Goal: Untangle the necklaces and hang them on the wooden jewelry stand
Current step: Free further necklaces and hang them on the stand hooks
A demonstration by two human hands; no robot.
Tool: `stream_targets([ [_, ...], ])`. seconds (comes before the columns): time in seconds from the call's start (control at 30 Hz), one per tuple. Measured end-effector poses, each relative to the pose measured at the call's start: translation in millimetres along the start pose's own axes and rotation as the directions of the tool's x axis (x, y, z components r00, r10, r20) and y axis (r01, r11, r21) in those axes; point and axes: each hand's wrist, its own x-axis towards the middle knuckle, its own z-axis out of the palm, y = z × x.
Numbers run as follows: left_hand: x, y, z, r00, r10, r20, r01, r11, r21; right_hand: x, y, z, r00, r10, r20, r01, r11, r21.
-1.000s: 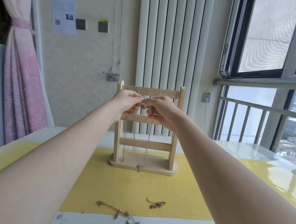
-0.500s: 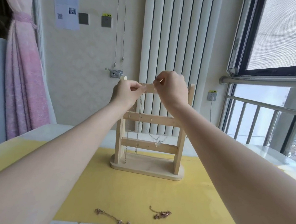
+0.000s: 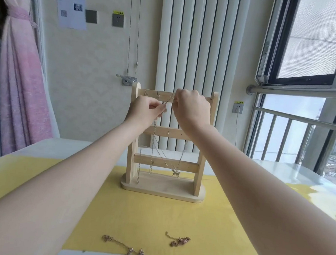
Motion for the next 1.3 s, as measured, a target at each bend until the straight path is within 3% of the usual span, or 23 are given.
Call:
stream_targets([
  [0.2,-16.3,-8.5,5.0,0.996,-0.057,0.066,0.070,0.976,-0.207,-14.7,8.3,21.7,0.976,0.214,0.040,-0.212,0.887,0.410],
  [0.37,-38.4,-21.0,5.3,0.972,-0.145,0.184,0.206,0.900,-0.383,-29.4,12.5,33.3,0.969,0.227,0.097,-0.246,0.852,0.463],
  [0.6,-70.2,-49.5,13.8,0.930,-0.215,0.298,0.311,0.894,-0.323,-67.4,15.2,51.9,0.965,0.147,0.219,-0.243,0.818,0.521],
  [0.73,-82.2,-67.1,24.6,0.912,-0.231,0.338,0.313,0.926,-0.212,-91.5,20.2,66.1,0.904,0.111,0.413,-0.328,0.799,0.503],
  [0.9,-88.4,-80.2,36.8,0.899,-0.254,0.356,0.320,0.937,-0.138,-103.7,26.4,87.0,0.842,0.154,0.518,-0.456,0.715,0.529],
  [1.07,-91.9,-88.2,39.2,0.883,-0.282,0.375,0.338,0.937,-0.091,-111.1,29.5,98.5,0.788,0.168,0.592,-0.529,0.676,0.512],
  [1.3,-94.6,-90.0,45.5,0.888,-0.296,0.351,0.323,0.946,-0.017,-112.8,30.5,107.3,0.772,0.170,0.613,-0.557,0.647,0.522],
])
